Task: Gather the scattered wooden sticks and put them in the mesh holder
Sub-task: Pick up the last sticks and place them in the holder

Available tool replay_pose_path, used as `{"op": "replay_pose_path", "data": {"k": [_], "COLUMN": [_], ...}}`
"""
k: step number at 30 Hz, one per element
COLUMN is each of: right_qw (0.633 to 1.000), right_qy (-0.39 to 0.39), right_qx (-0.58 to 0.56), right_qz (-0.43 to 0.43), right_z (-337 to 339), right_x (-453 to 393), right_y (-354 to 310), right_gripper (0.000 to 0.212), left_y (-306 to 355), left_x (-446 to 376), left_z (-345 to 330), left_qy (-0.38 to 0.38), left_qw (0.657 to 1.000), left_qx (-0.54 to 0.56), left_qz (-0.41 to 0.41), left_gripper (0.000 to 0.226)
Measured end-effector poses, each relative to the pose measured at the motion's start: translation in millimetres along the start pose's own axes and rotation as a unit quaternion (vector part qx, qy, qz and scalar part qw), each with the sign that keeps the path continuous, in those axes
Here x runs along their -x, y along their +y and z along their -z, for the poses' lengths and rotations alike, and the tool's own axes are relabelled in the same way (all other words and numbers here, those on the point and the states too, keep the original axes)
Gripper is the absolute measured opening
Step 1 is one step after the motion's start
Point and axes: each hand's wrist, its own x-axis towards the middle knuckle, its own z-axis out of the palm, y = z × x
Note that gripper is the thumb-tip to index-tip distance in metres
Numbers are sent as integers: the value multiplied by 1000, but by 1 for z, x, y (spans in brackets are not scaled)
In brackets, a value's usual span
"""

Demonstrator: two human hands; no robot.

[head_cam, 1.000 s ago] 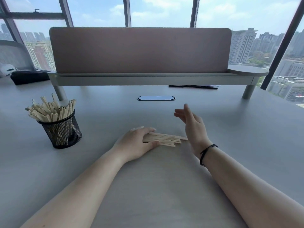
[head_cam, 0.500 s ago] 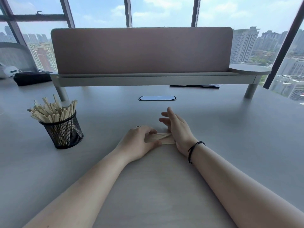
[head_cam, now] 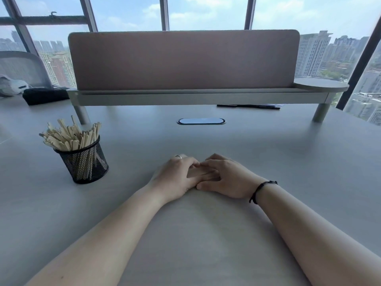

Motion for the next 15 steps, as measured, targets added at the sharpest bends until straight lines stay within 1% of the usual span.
{"op": "replay_pose_path", "data": {"k": [1, 3, 4, 5, 8, 10, 13, 15], "right_qw": [1000, 999, 999, 998, 996, 995, 995, 996], "right_qy": [5, 16, 19, 20, 21, 31, 50, 71], "right_qx": [4, 29, 42, 54, 81, 91, 81, 49], "right_qz": [1, -1, -2, -3, -5, -5, -2, -6], "right_z": [0, -2, -3, -3, -3, -3, -5, -6], "right_x": [-1, -3, -3, -3, -2, -2, -3, -3], "right_y": [0, -1, -1, -2, -4, -5, -4, -4], "right_gripper": [53, 53, 52, 50, 42, 39, 32, 26], "left_y": [1, 1, 2, 2, 4, 6, 9, 9], "left_x": [0, -1, -1, -2, -2, -2, -1, 0], "left_z": [0, -1, -1, -2, -2, -2, -2, -2], "left_qy": [-5, -7, -11, -17, -28, -27, -13, 1], "left_qw": [1000, 1000, 999, 999, 998, 997, 995, 994], "left_qx": [-8, -28, -39, -46, -54, -68, -102, -105], "left_qz": [-2, -8, -8, -6, -3, -3, -8, -12], "left_gripper": [65, 44, 37, 35, 40, 37, 28, 24]}}
